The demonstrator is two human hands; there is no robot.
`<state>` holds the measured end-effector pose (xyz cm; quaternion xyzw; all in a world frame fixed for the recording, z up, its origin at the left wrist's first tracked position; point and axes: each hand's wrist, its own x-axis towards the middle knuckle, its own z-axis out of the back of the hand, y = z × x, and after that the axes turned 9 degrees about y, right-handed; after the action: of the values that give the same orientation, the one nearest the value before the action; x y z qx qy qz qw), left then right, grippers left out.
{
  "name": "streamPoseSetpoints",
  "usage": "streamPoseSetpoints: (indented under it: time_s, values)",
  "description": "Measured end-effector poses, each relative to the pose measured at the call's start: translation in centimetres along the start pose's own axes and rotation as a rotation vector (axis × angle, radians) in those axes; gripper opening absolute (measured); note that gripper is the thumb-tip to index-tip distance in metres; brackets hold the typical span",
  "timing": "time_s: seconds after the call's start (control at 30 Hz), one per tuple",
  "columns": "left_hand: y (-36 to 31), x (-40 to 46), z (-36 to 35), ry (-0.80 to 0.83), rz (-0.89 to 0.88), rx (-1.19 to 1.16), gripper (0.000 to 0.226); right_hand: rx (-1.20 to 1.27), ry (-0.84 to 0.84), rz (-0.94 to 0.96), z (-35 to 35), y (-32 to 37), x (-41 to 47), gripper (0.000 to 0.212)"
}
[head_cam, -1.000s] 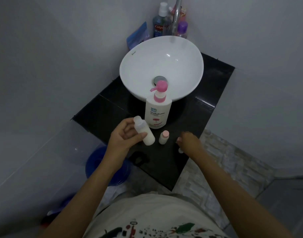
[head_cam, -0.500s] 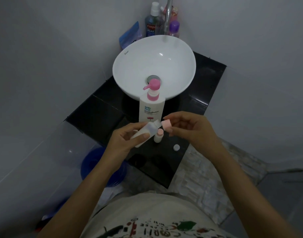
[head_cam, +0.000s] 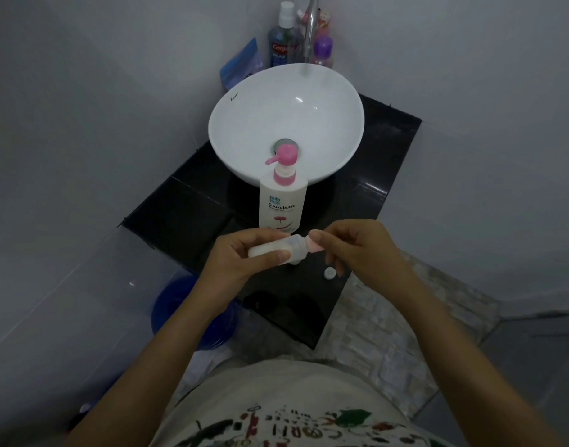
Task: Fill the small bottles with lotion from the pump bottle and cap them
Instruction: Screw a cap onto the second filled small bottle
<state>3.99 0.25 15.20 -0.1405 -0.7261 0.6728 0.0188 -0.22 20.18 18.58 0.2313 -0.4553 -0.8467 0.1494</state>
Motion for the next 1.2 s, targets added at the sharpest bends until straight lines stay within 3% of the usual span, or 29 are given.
streamPoseSetpoints:
  time_s: [0.1, 0.23, 0.33, 0.47, 0.67, 0.83, 0.97, 1.03, 1.13, 1.2]
  values:
    - [-0.2, 0.0, 0.0, 0.006, -0.011, -0.002, 0.029, -0.004, 0.001, -0.043, -0.2, 0.4, -0.1, 0.050]
    - [-0.7, 0.0, 0.2, 0.009, -0.026, -0.011, 0.028, 0.072, 0.085, 0.074, 0.5, 0.3, -0.4, 0.017]
    - [-0.9, -0.2, 0.0, 0.022, -0.032, -0.019, 0.028, 0.121, 0.020, 0.077, -0.1, 0.3, -0.5, 0.007]
    - [-0.8, -0.2, 0.0, 0.023, -0.029, -0.020, 0.029, 0.011, -0.073, -0.043, -1.1, 0.7, -0.4, 0.046]
    - [-0.7, -0.2, 0.0, 0.013, -0.029, -0.018, 0.030, 0.065, 0.010, 0.118, 0.0, 0.4, -1.0, 0.009]
    - [-1.0, -0.5, -0.4, 0.034, -0.044, -0.012, 0.029, 0.050, -0.089, 0.002, -1.2, 0.6, -1.0, 0.035]
    - [-1.0, -0.4, -0.3, 0.025, -0.035, -0.020, 0.029, 0.141, 0.040, 0.125, -0.4, 0.6, -1.4, 0.017]
    - [-0.9, -0.5, -0.3, 0.031, -0.034, -0.013, 0.029, 0.112, 0.018, 0.091, -0.6, 0.3, -1.3, 0.013]
    - [-0.6, -0.6, -0.4, 0.036, -0.027, 0.010, 0.031, 0.127, -0.090, -0.030, -1.3, 0.4, -1.1, 0.043]
    - [-0.6, -0.6, -0.5, 0.029, -0.017, 0.016, 0.031, 0.167, -0.082, -0.017, -1.2, 0.5, -1.2, 0.045]
